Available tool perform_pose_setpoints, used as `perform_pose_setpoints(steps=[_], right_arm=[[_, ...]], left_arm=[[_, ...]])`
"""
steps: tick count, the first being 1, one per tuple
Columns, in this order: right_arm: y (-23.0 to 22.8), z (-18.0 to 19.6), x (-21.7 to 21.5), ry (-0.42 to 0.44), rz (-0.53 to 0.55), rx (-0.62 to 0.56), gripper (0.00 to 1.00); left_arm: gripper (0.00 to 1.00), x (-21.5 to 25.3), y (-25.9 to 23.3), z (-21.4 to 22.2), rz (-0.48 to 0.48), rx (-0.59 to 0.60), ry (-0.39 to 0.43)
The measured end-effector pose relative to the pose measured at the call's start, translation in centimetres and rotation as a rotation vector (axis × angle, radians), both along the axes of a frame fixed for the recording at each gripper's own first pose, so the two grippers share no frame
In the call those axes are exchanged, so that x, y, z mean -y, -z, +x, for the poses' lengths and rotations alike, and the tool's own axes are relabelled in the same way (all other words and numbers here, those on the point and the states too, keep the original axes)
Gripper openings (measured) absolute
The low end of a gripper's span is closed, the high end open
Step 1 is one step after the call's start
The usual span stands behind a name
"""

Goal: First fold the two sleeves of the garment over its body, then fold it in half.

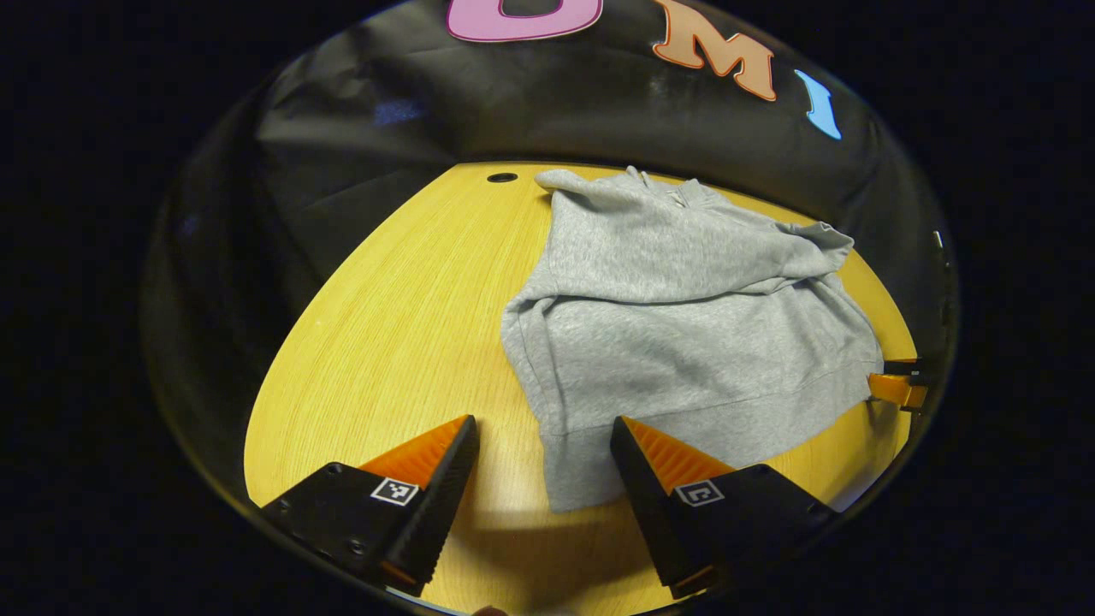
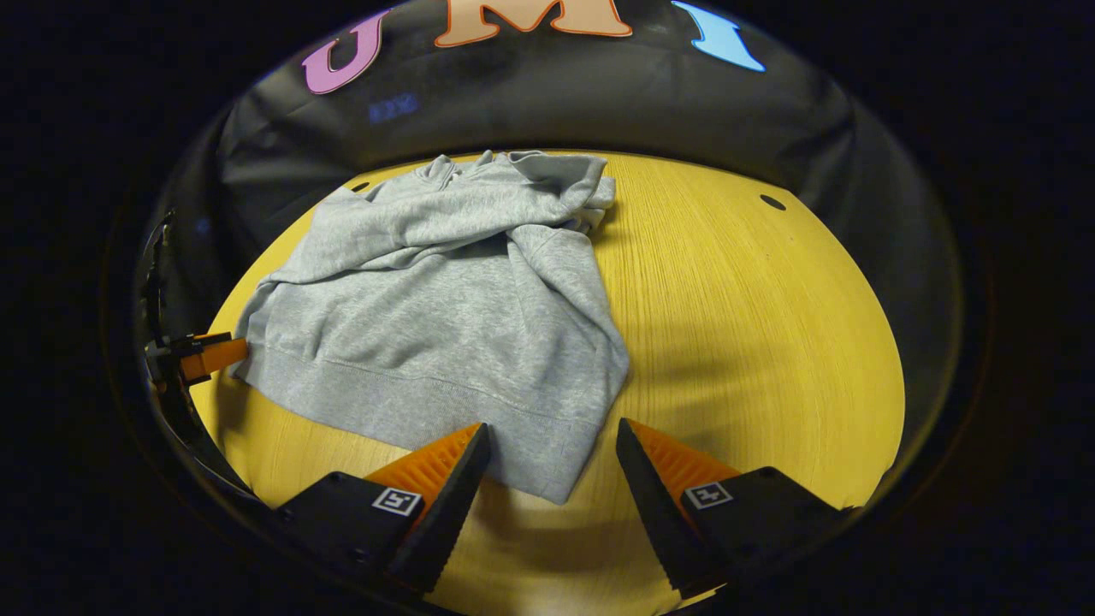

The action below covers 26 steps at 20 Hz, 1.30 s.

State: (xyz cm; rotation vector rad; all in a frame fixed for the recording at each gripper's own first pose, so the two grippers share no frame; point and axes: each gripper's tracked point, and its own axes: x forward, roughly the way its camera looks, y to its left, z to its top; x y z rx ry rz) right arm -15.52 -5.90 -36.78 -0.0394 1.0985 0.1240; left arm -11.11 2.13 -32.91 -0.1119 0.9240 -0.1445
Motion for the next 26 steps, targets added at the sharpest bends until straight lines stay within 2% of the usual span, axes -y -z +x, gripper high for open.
perform_pose_setpoints(steps=[2,3,4,5,6,7,8,14,26], right_arm=[[-0.5,0.0,-0.6,0.02,0.032,-0.006,0.5],[0.0,-0.1,-0.7,0.039,0.037,-0.019,0.28],[-0.2,-0.1,-0.8,0.044,0.049,-0.036,0.25],[0.0,0.1,-1.0,0.053,0.059,-0.056,0.17],[0.1,0.2,-0.9,0.067,0.068,-0.074,0.1],[0.0,0.3,-0.9,0.073,0.068,-0.085,0.04],[-0.2,0.2,-0.9,0.072,0.065,-0.096,0.09],[-1.5,-1.2,-0.7,0.018,0.061,-0.076,0.09],[-4.8,-1.0,-2.4,-0.014,0.102,-0.095,0.09]], left_arm=[[0.78,0.8,0.0,0.1,-0.005,0.0,0.006],[0.63,1.4,0.0,0.3,-0.011,-0.001,0.018],[0.56,2.0,-0.1,0.3,-0.02,0.001,0.025],[0.34,2.5,-0.2,0.4,-0.034,-0.002,0.035],[0.23,2.6,-0.4,0.3,-0.033,-0.008,0.038],[0.04,2.7,-0.6,0.3,-0.023,-0.024,0.049],[0.0,2.7,-0.3,0.2,-0.015,-0.045,0.062],[0.0,2.2,-1.3,-1.1,-0.081,-0.061,0.045],[0.0,-2.5,-1.9,-2.6,-0.046,-0.11,0.002]])
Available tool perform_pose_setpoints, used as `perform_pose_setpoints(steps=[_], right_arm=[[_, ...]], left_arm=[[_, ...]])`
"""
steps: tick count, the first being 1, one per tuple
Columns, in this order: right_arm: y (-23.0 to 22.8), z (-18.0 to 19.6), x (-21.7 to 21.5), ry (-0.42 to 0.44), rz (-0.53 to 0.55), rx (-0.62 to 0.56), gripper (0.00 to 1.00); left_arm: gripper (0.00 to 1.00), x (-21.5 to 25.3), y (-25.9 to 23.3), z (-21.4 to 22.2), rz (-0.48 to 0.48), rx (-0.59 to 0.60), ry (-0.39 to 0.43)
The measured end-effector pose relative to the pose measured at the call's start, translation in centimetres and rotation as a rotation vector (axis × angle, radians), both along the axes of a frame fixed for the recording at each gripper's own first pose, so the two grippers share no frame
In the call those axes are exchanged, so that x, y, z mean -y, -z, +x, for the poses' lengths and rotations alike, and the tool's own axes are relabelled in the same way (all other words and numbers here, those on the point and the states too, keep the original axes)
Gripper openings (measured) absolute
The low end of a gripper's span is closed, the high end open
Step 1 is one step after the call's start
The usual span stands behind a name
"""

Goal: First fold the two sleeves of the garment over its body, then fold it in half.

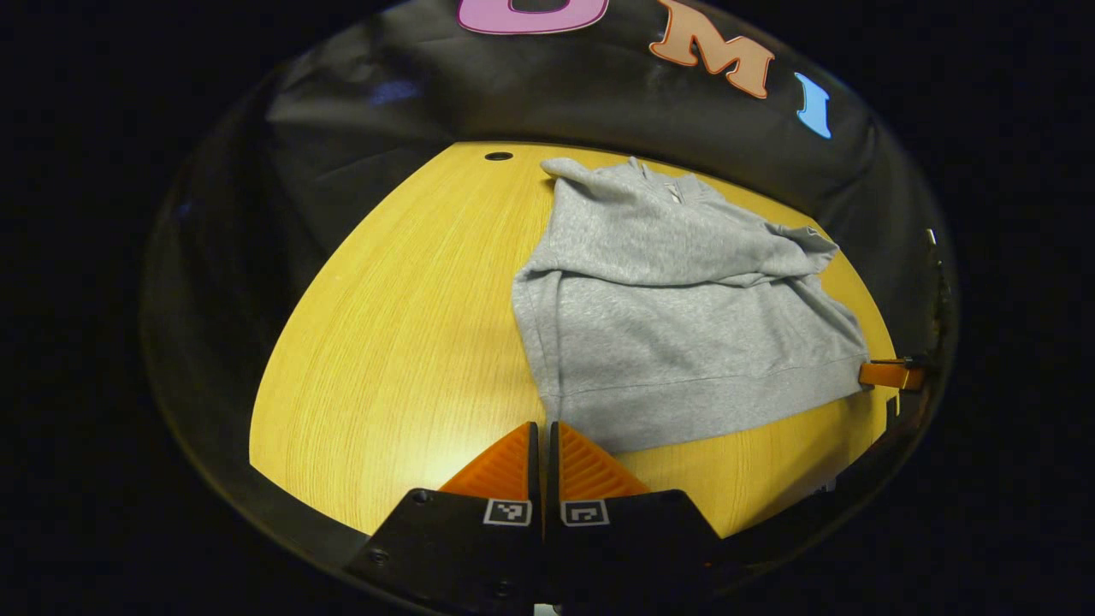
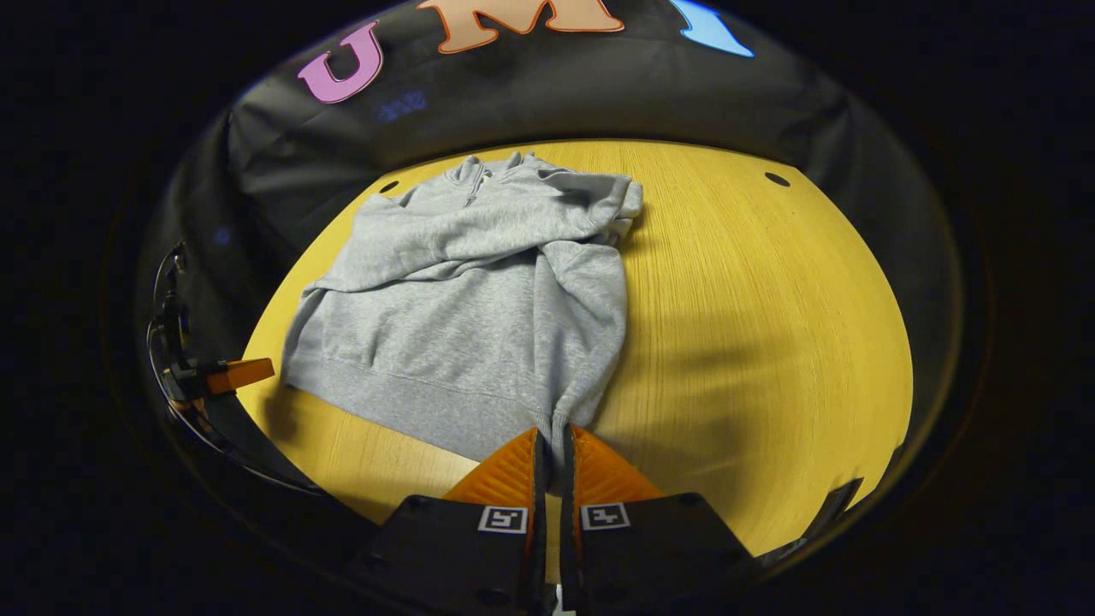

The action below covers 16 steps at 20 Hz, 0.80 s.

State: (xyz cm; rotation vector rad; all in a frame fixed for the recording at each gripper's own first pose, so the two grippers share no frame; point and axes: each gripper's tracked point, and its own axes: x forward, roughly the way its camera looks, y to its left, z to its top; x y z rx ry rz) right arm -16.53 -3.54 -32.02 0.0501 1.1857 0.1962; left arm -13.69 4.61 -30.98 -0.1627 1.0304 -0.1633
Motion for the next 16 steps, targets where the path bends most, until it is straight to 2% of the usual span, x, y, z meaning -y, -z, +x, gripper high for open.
perform_pose_setpoints(steps=[3,5,6,7,8,9,10,13,15,16], right_arm=[[0.3,-0.3,0.3,0.008,-0.007,-0.018,0.09],[0.2,-0.3,0.3,0.007,-0.015,-0.015,0.09],[0.2,-0.2,0.3,0.004,-0.017,-0.013,0.09],[0.1,-0.2,0.4,0.004,-0.016,-0.013,0.09],[0.0,-0.1,0.5,0.007,-0.014,-0.013,0.09],[-0.1,-0.1,0.5,0.011,-0.012,-0.015,0.09],[-0.1,-0.1,0.5,0.013,-0.012,-0.016,0.09],[-0.1,-0.1,0.6,0.009,-0.018,-0.018,0.09],[-0.1,-0.1,0.6,0.003,-0.021,-0.019,0.09],[-0.2,-0.1,0.6,0.004,-0.019,-0.019,0.09]], left_arm=[[0.0,-0.7,0.2,1.3,0.013,-0.009,-0.024],[0.0,0.7,-0.3,1.8,-0.058,0.014,-0.037],[0.1,1.1,-0.3,1.9,-0.074,0.021,-0.042],[0.31,1.2,-0.1,1.9,-0.077,0.024,-0.04],[0.43,1.3,0.0,1.8,-0.075,0.017,-0.043],[0.63,1.7,0.6,1.7,-0.084,0.008,-0.04],[0.69,2.2,0.5,1.5,-0.093,-0.001,-0.037],[0.96,3.1,0.9,1.7,-0.096,-0.009,-0.031],[1.0,2.8,1.6,2.0,-0.033,-0.017,-0.032],[0.94,2.3,2.3,1.8,0.023,-0.029,-0.029]])
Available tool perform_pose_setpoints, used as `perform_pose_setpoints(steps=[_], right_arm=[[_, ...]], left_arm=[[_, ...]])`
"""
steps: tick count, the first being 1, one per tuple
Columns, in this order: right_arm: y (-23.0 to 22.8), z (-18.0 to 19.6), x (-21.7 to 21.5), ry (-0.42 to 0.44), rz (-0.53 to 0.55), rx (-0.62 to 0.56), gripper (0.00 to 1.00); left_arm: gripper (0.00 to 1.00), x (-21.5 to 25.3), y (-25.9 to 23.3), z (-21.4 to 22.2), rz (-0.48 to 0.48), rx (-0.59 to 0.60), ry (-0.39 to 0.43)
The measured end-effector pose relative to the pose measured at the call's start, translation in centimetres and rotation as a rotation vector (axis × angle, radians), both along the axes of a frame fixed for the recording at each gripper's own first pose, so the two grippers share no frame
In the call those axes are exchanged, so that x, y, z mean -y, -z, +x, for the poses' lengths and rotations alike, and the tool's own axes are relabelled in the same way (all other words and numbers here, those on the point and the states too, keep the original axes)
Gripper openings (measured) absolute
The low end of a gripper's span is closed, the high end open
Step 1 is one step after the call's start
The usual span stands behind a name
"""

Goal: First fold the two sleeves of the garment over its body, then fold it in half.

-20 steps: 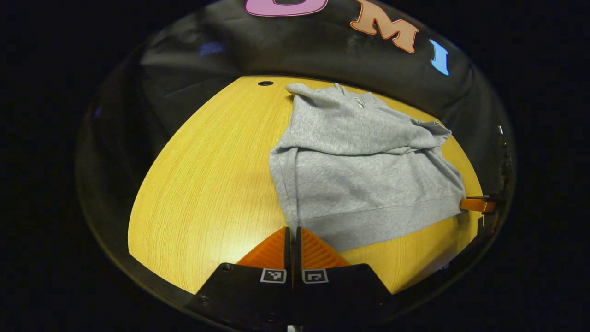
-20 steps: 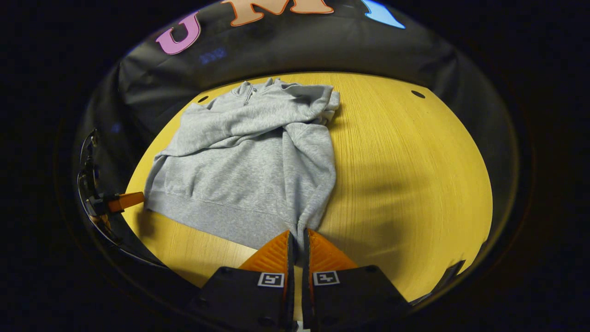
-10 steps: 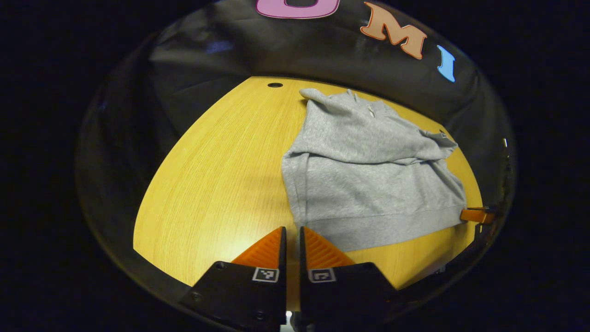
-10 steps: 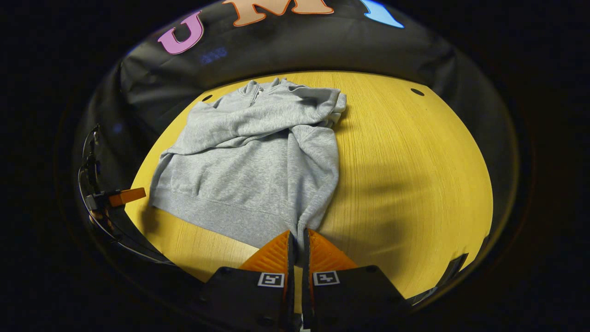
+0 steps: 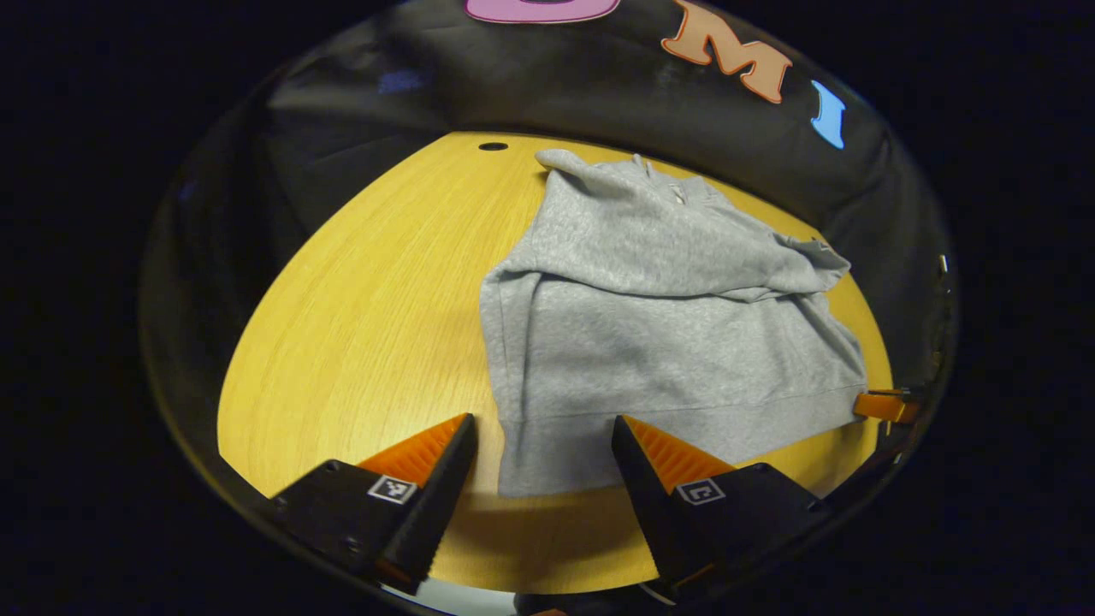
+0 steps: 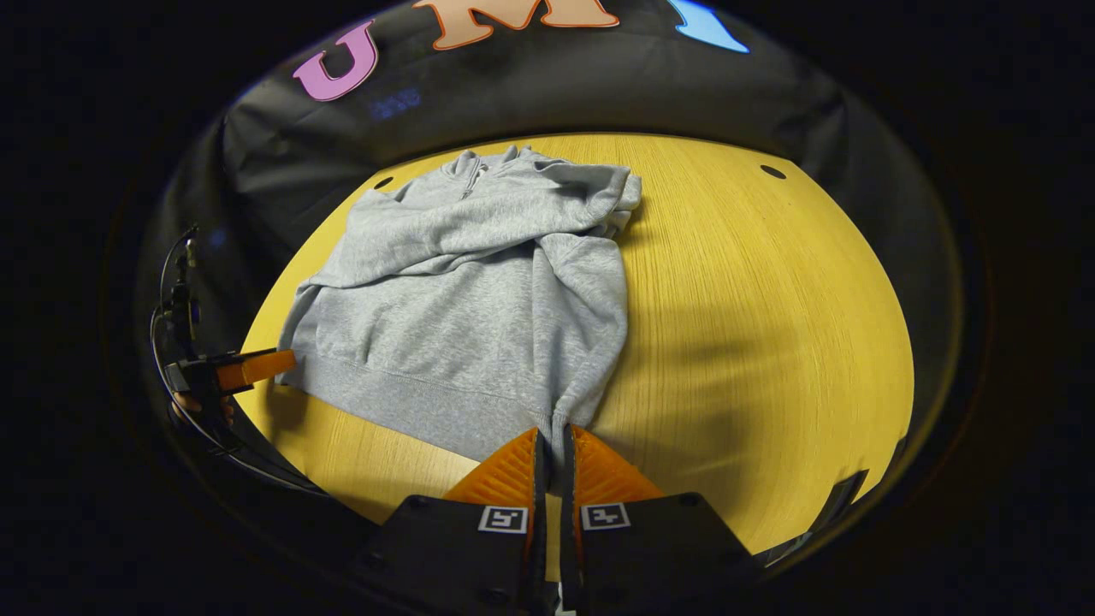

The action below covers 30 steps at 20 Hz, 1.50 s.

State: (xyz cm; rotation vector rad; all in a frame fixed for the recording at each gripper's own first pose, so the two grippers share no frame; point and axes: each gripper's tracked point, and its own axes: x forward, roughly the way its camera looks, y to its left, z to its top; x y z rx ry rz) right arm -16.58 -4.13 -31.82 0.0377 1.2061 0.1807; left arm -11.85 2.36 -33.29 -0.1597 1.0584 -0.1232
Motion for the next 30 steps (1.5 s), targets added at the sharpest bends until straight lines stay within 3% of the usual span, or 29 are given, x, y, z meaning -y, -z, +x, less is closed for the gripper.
perform_pose_setpoints(steps=[4,7,8,15,20,30], right_arm=[[0.1,-0.1,-0.1,0.002,0.008,-0.011,0.09],[0.0,-0.1,-0.2,-0.009,0.007,-0.011,0.09],[-0.3,0.1,-0.3,-0.01,0.012,-0.005,0.09],[-0.7,0.6,0.6,0.001,0.025,-0.013,0.09],[-2.5,1.8,0.2,0.032,0.087,-0.007,0.08],[-7.3,9.8,0.2,0.196,0.265,0.073,0.09]], left_arm=[[0.56,1.2,-0.5,0.5,-0.001,0.019,0.015],[0.06,1.8,-0.7,0.4,-0.058,-0.021,-0.011],[0.01,1.8,-0.8,0.4,-0.076,-0.038,-0.025],[0.0,2.9,-1.6,-1.5,-0.132,-0.11,-0.032],[0.0,3.1,-3.6,-0.1,-0.167,-0.096,-0.046],[0.0,2.9,-9.4,6.4,-0.276,-0.03,-0.093]])
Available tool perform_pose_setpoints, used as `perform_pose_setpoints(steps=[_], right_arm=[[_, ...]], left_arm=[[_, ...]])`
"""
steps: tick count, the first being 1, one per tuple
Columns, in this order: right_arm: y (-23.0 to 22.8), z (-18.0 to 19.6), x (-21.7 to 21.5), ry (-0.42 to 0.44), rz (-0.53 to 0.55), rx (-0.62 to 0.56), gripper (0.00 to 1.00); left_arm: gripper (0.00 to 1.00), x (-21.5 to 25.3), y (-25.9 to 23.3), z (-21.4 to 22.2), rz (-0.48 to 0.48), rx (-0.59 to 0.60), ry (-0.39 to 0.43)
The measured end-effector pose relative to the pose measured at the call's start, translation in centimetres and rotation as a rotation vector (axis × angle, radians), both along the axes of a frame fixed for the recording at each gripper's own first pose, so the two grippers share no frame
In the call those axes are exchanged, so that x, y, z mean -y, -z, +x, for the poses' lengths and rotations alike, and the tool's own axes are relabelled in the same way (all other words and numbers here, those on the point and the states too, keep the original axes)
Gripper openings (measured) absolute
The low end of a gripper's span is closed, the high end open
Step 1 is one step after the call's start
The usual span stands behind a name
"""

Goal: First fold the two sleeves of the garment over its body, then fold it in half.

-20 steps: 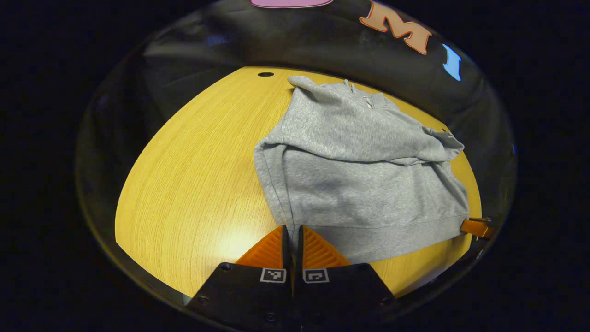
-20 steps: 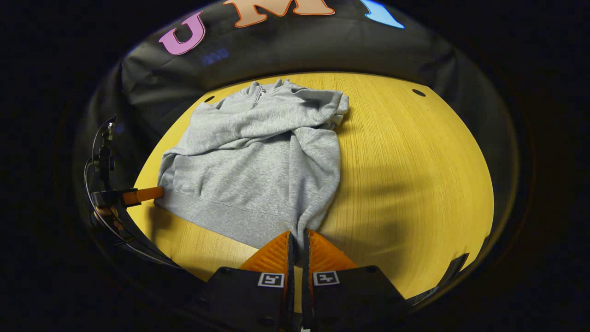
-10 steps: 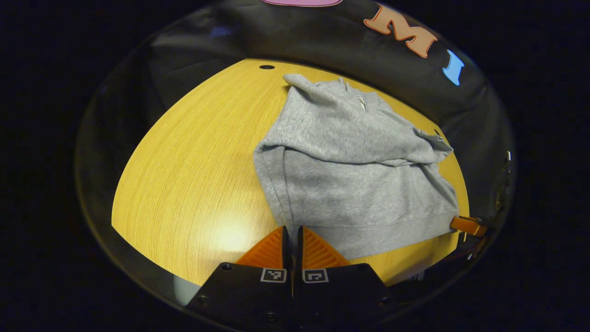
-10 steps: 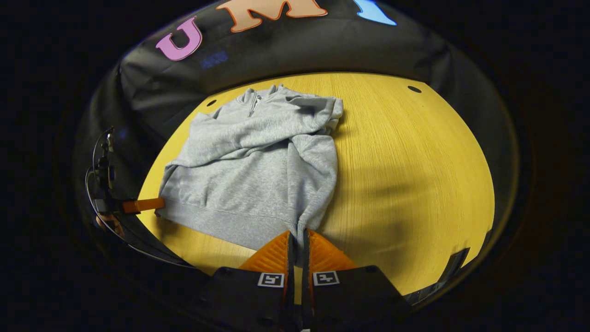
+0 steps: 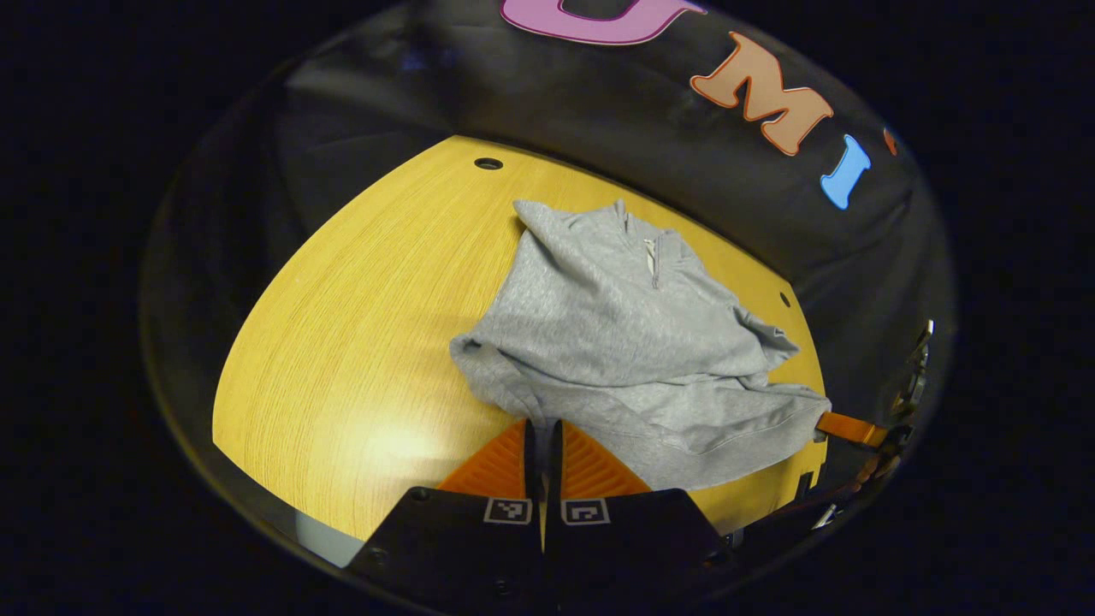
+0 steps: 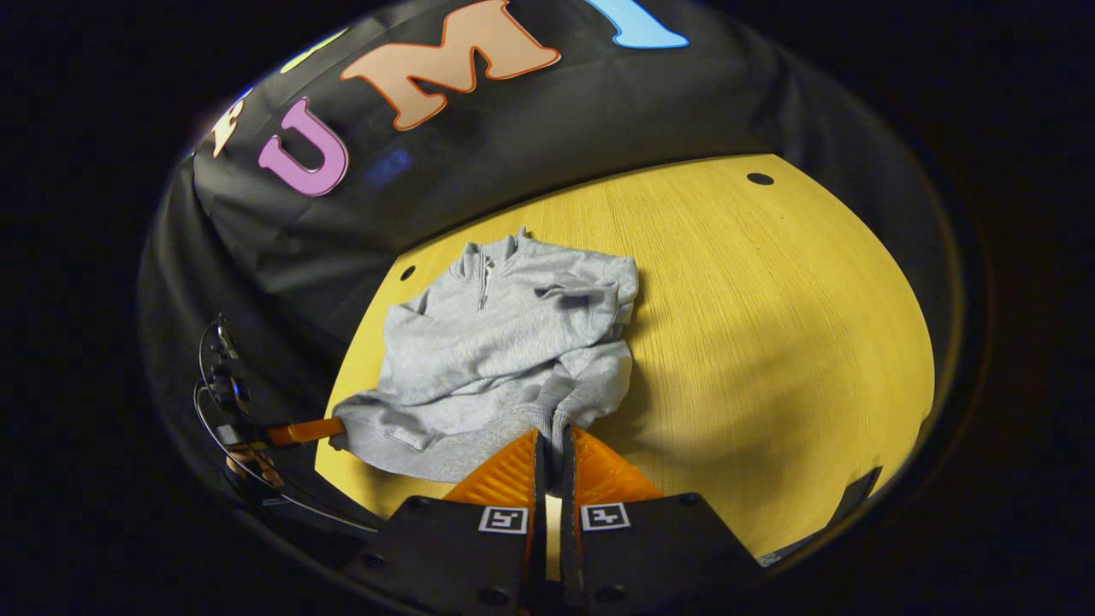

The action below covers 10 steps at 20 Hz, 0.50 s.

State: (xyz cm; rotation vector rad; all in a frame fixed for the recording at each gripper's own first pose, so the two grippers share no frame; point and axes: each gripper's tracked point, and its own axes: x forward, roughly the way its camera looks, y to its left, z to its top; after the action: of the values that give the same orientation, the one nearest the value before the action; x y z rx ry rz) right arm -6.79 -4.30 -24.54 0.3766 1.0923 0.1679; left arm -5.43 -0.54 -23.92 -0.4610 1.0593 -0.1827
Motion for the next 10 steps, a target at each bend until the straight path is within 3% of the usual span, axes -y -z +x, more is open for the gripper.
perform_pose_setpoints(steps=[10], right_arm=[[-0.5,9.3,-0.4,0.112,0.1,0.014,0.09]], left_arm=[[0.0,0.1,-0.6,7.7,-0.072,-0.056,-0.06]])
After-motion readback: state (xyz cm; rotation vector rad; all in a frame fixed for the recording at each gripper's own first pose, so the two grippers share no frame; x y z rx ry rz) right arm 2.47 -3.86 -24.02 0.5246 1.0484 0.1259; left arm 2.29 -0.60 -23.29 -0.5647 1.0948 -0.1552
